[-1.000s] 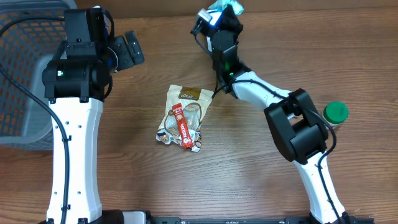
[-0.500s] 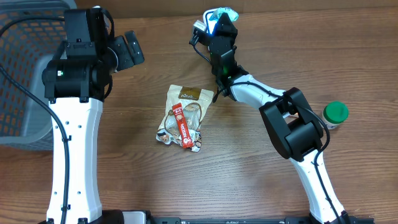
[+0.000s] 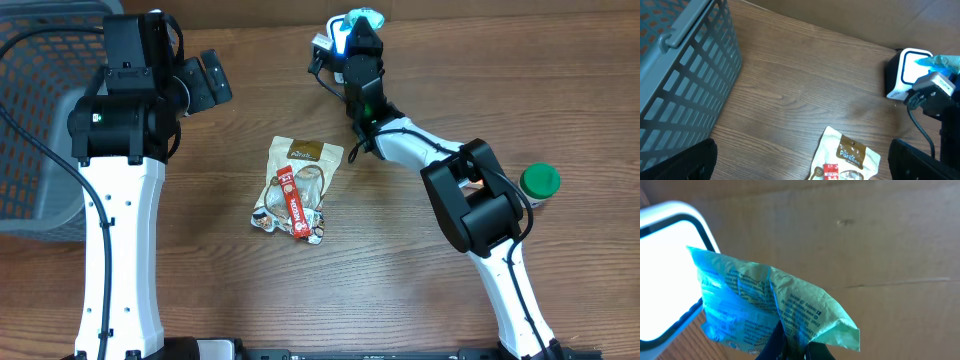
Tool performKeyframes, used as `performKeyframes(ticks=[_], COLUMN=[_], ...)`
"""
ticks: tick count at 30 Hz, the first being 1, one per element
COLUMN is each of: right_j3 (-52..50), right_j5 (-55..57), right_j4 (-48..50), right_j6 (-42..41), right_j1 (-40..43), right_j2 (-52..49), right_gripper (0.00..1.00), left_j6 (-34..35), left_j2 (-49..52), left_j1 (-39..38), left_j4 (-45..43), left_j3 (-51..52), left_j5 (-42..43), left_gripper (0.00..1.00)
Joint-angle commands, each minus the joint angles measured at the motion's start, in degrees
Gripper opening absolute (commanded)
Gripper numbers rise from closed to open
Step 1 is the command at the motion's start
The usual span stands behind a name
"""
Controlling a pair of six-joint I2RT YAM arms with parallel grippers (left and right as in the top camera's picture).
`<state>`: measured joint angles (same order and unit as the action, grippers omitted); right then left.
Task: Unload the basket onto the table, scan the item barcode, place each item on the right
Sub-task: 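Lift the teal wipes pack and hold it in front of the scanner, then carry the teal wipes pack right and lower it to the table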
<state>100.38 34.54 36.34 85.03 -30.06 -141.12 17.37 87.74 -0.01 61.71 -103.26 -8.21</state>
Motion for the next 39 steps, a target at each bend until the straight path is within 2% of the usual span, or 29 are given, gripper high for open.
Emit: performKeyframes(ticks=[1, 14, 16, 20, 27, 35, 39], right_j3=[0.83, 0.83, 0.83, 0.83, 0.83, 0.85, 0.85], right_j5=[-0.11, 0.42, 1.29, 3.37, 4.55, 7.58, 8.55], right_j4=[-0.98, -9.38, -10.43, -10.36, -9.88, -10.29, -18.12], right_j6=[-1.31, -2.58, -4.87, -9.05, -10.16, -19.61, -26.99], right_j1=[0.35, -1.81, -2.05, -2.12, -2.12, -1.60, -1.29], right_j2=[-0.13, -0.13, -0.13, -0.13, 1.36, 9.84, 16.00], right_gripper=[0.03, 0.03, 0.04, 0.04, 0.04, 0.03, 0.03], left_j6=[-1.09, -1.09, -1.09, -1.09, -1.09, -1.09, -1.09], left_j2=[-0.85, -0.85, -0.85, -0.85, -0.85, -0.85, -0.85], left_j1=[0.00, 0.00, 0.00, 0.00, 0.00, 0.00, 0.00], left_j4=[-0.17, -0.20, -0.17, -0.17, -0.17, -0.17, -0.17], left_j3=[-0.90, -0.90, -0.90, -0.90, -0.90, -0.90, -0.90], left_j5=[-0.09, -0.09, -0.09, -0.09, -0.09, -0.09, -0.09], left_gripper=[1.00, 1.00, 1.00, 1.00, 1.00, 1.00, 1.00])
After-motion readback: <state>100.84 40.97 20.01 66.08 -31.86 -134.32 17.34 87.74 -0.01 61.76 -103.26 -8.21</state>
